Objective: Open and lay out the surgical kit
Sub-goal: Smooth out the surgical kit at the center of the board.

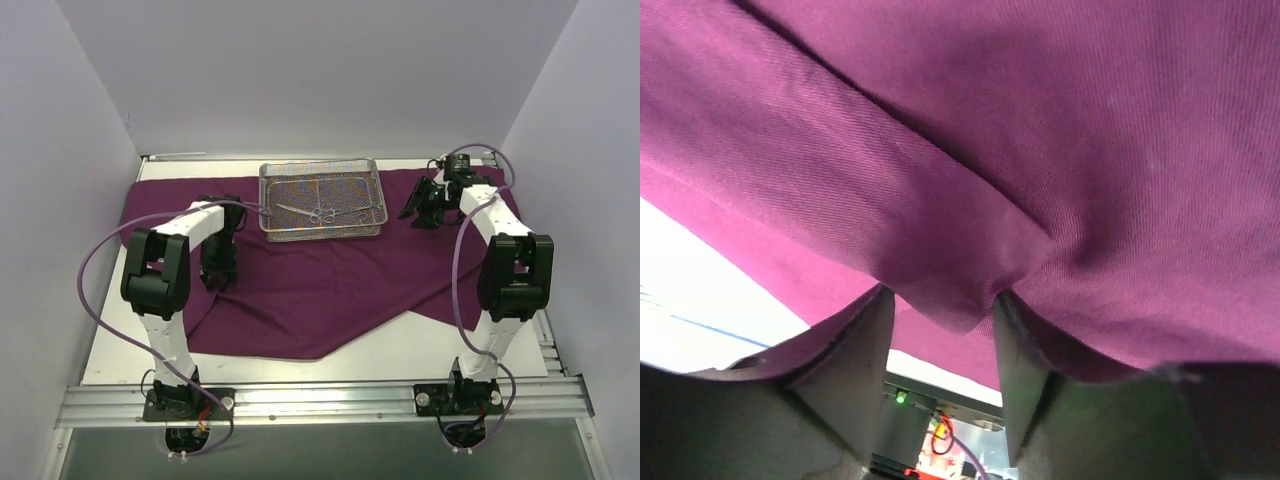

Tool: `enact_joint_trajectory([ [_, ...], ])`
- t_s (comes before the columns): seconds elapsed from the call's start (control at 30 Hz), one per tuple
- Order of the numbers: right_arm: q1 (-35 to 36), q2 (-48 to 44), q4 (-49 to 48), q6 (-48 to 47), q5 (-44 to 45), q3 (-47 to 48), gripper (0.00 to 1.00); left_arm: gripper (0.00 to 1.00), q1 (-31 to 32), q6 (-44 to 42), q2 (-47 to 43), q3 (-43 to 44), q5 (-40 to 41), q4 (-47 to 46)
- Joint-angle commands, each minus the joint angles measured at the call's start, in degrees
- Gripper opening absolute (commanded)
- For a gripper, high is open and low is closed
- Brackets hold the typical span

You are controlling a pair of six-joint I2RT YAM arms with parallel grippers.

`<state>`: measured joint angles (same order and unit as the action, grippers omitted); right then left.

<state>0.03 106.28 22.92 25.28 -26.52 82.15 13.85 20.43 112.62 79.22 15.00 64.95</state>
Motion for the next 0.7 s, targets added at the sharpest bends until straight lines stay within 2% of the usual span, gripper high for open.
enact_joint_trajectory([
  [0.0,0.2,-2.4,0.5,0.2,-1.8,-0.1,0.45,0.47,0.0,0.2,-0.8,2.0,2.1,-0.5],
  [0.17,0.4,-2.0,0.6,0.2,-2.0,0.2,0.45,0.41,-0.7,1.7,-2.4,0.8,3.0,0.1],
  [0.27,0.8,-1.7,0.7,0.1,-2.0,0.6,0.45,0.33,-1.7,3.1,-4.4,0.2,3.1,0.7],
  [0.33,1.0,-1.1,0.6,0.2,-2.2,0.6,0.45,0.21,-3.6,4.8,-5.6,-0.2,3.0,1.6],
  [0.4,1.3,-0.7,0.6,0.3,-2.4,0.8,0.45,0.05,-6.3,6.4,-8.4,-1.6,2.5,2.7],
  [0.53,1.8,-0.2,0.8,0.9,-2.4,0.6,0.45,0.02,-17.9,10.0,-18.3,-5.9,1.9,3.7],
  [0.57,2.0,0.1,0.7,1.0,-2.7,0.5,0.45,0.02,-22.7,10.0,-23.4,-6.5,2.0,4.0],
  [0.67,2.8,1.0,0.8,1.2,-2.8,0.1,0.45,0.02,-30.9,10.7,-33.3,-8.3,5.0,5.5],
])
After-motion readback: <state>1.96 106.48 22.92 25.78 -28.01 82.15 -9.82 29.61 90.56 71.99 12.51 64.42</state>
